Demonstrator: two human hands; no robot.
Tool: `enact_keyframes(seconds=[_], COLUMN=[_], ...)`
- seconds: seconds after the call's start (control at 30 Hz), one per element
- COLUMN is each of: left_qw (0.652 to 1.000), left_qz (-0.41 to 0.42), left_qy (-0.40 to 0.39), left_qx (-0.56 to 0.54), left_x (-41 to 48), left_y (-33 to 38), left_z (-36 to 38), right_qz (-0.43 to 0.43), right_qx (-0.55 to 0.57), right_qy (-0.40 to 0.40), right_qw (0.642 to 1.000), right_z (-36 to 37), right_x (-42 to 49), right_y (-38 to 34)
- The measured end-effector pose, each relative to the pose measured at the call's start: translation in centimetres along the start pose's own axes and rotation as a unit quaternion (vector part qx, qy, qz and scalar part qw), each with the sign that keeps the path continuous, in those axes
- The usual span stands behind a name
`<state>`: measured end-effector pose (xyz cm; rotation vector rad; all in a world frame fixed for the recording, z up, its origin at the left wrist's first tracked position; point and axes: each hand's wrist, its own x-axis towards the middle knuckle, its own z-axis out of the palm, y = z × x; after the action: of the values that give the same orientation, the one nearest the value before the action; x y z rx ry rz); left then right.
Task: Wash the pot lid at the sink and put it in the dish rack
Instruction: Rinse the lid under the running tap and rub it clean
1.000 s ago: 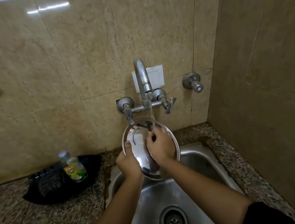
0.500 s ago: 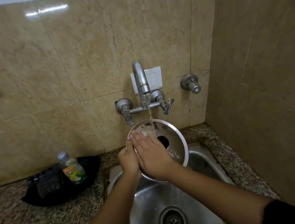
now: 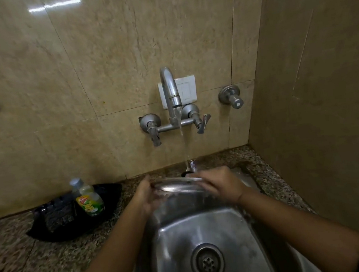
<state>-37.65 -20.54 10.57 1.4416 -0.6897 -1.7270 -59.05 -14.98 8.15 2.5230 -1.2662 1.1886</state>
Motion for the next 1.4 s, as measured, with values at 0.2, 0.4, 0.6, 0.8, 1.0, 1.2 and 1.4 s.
enact_keyframes(seconds=[0.2, 0.4, 0.6, 0.8, 1.0, 1.2, 1.4], left_qw=[0.994, 0.984, 0.978, 0.978, 0.978, 0.994, 0.98], left_qz=[0.102, 0.161, 0.204, 0.205, 0.197, 0.086, 0.162], left_qy=[-0.023, -0.056, 0.036, 0.027, 0.063, 0.045, -0.056], left_qx=[0.008, -0.053, -0.006, -0.012, -0.023, -0.044, 0.101], left_x=[-0.1, -0.6, -1.8, -1.5, -1.0, 0.1, -0.7], left_y=[-1.2, -2.7, -3.2, -3.0, -2.1, -1.7, 0.6], left_z=[-0.6, -0.9, 1.2, 2.3, 0.4, -0.7, -0.4], right_qz=[0.327, 0.45, 0.409, 0.114, -0.041, -0.024, 0.335], right_qx=[0.308, 0.273, -0.181, -0.068, -0.105, 0.008, 0.342], right_qy=[0.161, 0.215, -0.005, -0.144, -0.272, -0.118, 0.025], right_qw=[0.879, 0.822, 0.894, 0.981, 0.956, 0.993, 0.877], right_z=[-0.2, 1.0, 3.6, 6.0, 2.9, -0.2, -2.2], right_x=[3.4, 2.3, 2.4, 3.7, -3.3, -2.5, 1.1], right_y=[0.0, 1.0, 0.3, -4.6, -2.0, -0.7, -1.8])
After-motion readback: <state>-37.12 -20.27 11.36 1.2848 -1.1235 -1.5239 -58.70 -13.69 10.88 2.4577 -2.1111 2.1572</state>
